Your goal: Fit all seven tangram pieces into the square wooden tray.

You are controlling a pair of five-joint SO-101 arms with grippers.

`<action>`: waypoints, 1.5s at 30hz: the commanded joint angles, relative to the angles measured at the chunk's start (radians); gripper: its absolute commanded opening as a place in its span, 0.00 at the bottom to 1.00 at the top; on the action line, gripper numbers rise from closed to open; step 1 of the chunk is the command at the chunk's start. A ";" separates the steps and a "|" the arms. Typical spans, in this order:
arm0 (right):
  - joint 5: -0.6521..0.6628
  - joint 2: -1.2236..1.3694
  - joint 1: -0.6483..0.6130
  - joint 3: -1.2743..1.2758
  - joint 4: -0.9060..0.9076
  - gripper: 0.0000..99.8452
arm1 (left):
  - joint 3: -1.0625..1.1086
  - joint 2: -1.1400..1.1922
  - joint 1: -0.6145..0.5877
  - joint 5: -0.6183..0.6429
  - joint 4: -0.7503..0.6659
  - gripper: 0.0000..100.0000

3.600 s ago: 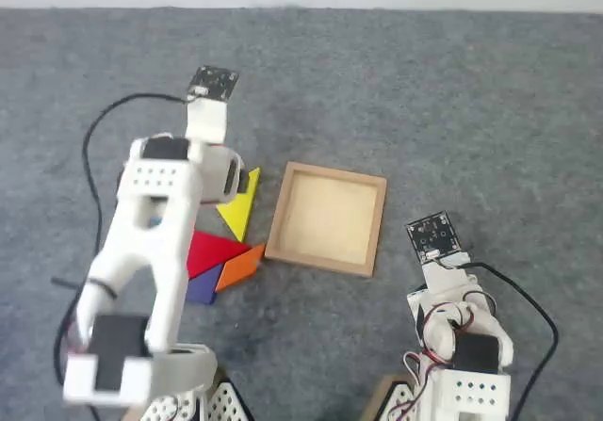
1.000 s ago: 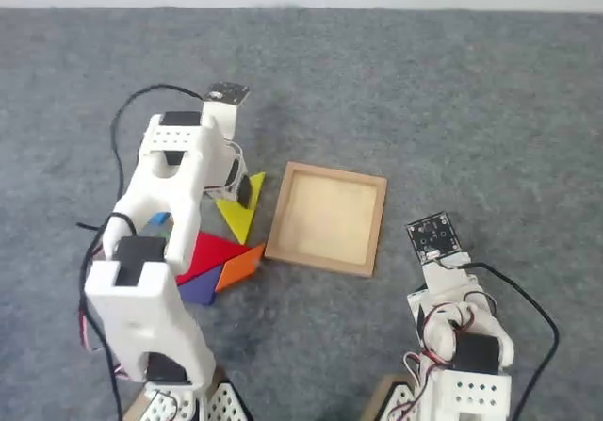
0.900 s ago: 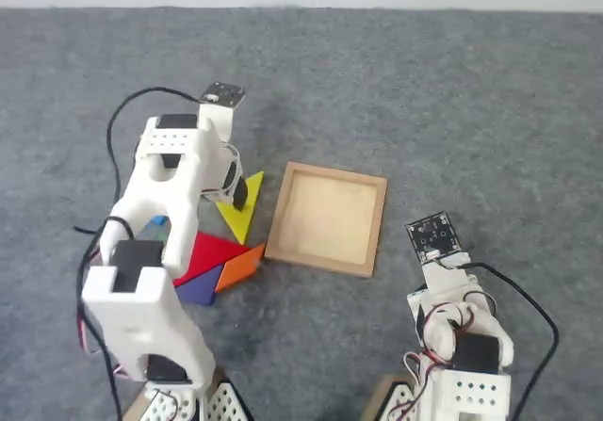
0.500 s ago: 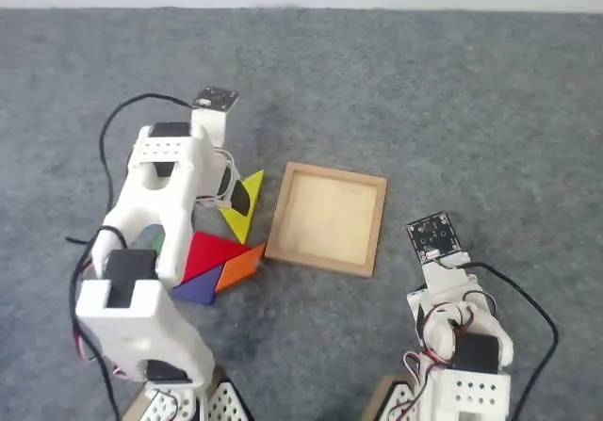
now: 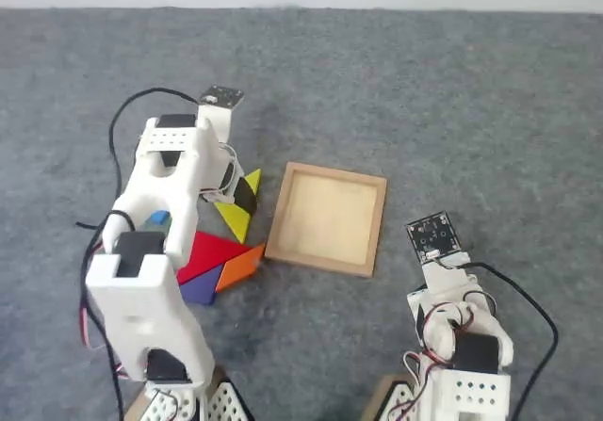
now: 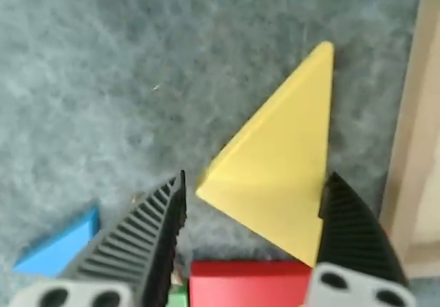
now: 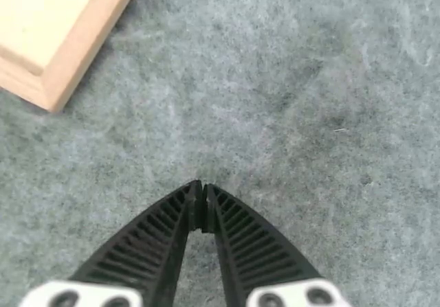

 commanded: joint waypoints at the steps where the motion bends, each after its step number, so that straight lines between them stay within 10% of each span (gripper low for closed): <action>1: 0.008 -0.016 -0.004 0.017 0.001 0.01 | -0.045 0.043 0.041 -0.003 -0.020 0.30; 15: 0.008 -0.016 -0.004 0.017 0.001 0.01 | -0.035 0.061 0.071 0.025 -0.014 0.14; 45: 0.008 -0.016 -0.004 0.017 0.001 0.01 | 0.331 -0.393 0.350 0.034 -0.061 0.13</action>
